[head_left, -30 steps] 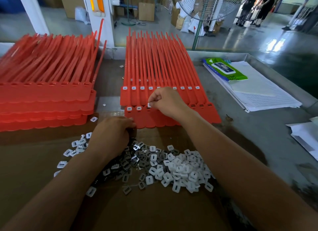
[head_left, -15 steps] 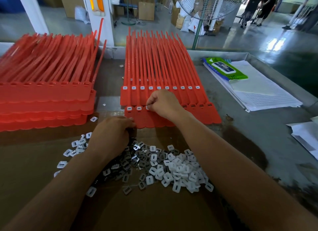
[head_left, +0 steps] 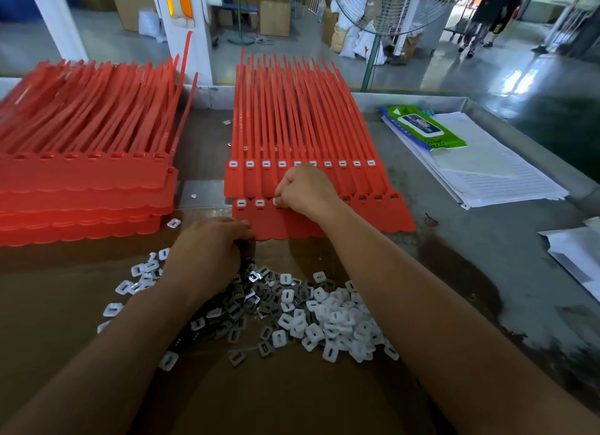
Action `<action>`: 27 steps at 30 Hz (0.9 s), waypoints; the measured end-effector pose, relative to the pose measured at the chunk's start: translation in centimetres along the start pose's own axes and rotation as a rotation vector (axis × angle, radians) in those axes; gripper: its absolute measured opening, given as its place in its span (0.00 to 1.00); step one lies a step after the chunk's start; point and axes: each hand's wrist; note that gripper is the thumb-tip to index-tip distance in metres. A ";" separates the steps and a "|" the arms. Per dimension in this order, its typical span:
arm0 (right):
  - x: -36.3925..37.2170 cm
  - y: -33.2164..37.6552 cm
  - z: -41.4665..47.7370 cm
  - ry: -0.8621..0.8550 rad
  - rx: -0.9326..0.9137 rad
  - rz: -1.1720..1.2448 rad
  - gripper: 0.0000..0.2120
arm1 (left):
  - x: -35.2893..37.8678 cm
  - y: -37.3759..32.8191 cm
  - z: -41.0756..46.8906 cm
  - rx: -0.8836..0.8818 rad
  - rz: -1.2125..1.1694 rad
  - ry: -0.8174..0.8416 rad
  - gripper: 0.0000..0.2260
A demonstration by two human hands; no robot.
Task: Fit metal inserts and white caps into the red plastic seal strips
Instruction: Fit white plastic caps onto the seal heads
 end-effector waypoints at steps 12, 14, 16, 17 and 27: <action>-0.2 0.6 1.0 0.063 0.056 -0.051 0.13 | -0.2 -0.3 0.0 0.015 0.000 -0.011 0.17; -0.3 0.5 0.9 0.040 0.065 0.030 0.13 | -0.2 -0.4 0.0 0.013 -0.001 -0.008 0.17; -0.4 0.4 0.9 0.044 0.079 0.076 0.13 | -0.3 -0.4 0.0 0.011 0.001 -0.003 0.17; -0.5 0.4 1.0 0.052 0.083 0.086 0.14 | -0.3 -0.4 0.0 0.008 0.004 -0.002 0.17; -1.3 0.9 1.4 0.117 0.131 0.093 0.09 | -0.3 -0.5 0.0 -0.011 0.021 0.008 0.17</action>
Point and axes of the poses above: each hand's wrist, its own z-axis towards the middle knuckle, its own x-axis out of the palm, y = z × x, and after that the axes turned 4 degrees about -z, right-handed
